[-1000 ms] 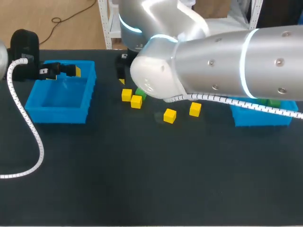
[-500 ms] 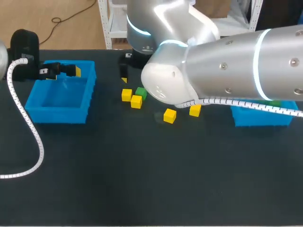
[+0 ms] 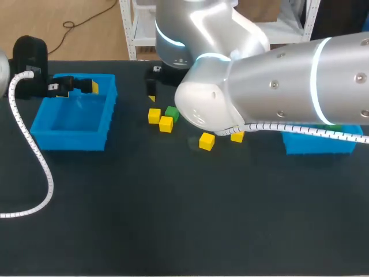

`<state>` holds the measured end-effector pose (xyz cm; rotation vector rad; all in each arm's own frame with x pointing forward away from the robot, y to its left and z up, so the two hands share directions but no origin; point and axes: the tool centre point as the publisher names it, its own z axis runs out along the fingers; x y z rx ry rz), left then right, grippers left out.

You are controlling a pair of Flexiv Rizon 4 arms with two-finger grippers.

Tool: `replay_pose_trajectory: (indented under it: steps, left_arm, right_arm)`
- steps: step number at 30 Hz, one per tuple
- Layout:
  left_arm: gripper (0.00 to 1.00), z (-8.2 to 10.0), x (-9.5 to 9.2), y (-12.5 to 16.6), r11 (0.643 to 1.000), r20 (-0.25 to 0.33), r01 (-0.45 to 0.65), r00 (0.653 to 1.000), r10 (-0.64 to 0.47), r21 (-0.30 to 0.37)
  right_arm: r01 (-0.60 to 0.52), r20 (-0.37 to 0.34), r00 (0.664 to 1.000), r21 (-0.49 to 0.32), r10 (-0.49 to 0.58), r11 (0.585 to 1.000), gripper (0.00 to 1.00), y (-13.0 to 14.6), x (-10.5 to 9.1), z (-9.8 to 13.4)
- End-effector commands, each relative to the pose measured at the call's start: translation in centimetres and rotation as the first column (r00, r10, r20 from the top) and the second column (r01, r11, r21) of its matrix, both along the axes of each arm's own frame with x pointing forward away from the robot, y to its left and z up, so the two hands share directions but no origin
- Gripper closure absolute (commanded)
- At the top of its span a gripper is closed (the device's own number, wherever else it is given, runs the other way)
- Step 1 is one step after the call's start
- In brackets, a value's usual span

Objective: Put the green cubes in the right bin and the yellow cubes in the left bin.

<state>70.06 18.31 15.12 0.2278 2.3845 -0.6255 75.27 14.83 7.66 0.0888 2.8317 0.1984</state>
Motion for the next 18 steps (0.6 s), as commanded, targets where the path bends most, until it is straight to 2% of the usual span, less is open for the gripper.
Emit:
replay_pose_trajectory:
  steps: [1,7,14,18]
  left_arm:
    - [0.00,-0.1,-0.1,0.2,1.000,0.007,0.004,1.000,-0.004,-0.008]
    - [0.00,-0.1,-0.1,0.2,1.000,0.007,0.004,1.000,-0.004,-0.008]
    - [0.00,-0.1,-0.1,0.2,1.000,0.007,0.004,1.000,-0.004,-0.008]
    - [0.00,-0.1,-0.1,0.2,1.000,0.007,0.004,1.000,-0.004,-0.008]
  right_arm:
    - [0.049,-0.005,0.999,-0.012,-0.049,0.999,0.00,-0.3,1.2,-0.8]
    - [0.118,-0.035,0.992,-0.061,-0.120,0.991,0.00,-0.4,2.2,-2.3]
    - [0.177,-0.106,0.977,-0.059,-0.183,0.982,0.00,-0.2,3.4,-4.0]
    - [0.196,-0.120,0.972,-0.055,-0.201,0.979,0.00,0.1,4.0,-5.0]
